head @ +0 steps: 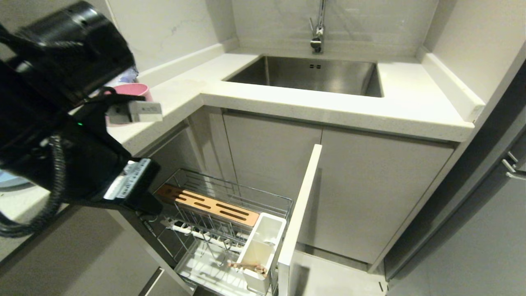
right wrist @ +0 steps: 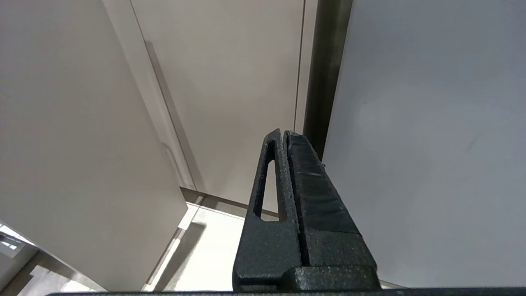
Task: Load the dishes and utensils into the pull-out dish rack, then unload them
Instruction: Pick up the fork and place it in the cupboard
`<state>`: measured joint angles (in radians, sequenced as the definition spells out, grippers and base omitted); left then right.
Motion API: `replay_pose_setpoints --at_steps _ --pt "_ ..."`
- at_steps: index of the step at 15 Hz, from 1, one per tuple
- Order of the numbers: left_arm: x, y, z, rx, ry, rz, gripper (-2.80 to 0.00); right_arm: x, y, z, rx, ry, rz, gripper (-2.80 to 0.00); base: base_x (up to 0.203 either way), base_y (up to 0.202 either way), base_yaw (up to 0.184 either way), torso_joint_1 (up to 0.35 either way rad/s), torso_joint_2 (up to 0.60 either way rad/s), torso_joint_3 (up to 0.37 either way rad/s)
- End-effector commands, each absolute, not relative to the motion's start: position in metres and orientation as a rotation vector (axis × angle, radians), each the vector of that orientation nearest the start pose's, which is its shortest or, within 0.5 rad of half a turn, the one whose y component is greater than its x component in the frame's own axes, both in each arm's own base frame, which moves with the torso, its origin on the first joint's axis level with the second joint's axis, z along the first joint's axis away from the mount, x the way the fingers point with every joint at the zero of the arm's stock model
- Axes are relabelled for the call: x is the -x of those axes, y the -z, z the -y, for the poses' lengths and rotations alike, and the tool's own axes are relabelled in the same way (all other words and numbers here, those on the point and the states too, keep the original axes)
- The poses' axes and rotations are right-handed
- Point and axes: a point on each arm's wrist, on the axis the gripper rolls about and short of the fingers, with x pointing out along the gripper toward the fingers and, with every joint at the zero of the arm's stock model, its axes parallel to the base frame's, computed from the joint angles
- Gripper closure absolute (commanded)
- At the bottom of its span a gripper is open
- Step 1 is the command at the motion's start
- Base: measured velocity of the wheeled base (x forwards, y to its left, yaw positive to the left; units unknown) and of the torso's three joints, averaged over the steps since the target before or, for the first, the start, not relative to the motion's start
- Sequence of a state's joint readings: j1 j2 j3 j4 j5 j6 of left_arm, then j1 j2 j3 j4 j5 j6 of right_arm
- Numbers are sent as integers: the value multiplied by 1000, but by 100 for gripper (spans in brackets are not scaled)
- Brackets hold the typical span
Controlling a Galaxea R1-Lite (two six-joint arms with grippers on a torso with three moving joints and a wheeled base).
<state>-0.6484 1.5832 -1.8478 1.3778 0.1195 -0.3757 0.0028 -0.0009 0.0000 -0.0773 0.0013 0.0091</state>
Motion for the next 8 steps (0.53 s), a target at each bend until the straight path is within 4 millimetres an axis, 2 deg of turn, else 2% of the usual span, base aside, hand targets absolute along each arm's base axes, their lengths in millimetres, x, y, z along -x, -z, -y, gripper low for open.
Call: replay_pose_setpoints --at_steps 1,5,8 --pt "-130 -357 81 21 236 -911 0 21 -76 0 -9 -5 54 0 0 0 0 0 0 0" --pt "-119 -380 40 126 -4 -657 0 21 -76 0 -9 -5 54 0 0 0 0 0 0 0" --pt "-109 -389 12 119 -189 -564 0 21 -76 0 -11 -5 54 0 0 0 0 0 0 0"
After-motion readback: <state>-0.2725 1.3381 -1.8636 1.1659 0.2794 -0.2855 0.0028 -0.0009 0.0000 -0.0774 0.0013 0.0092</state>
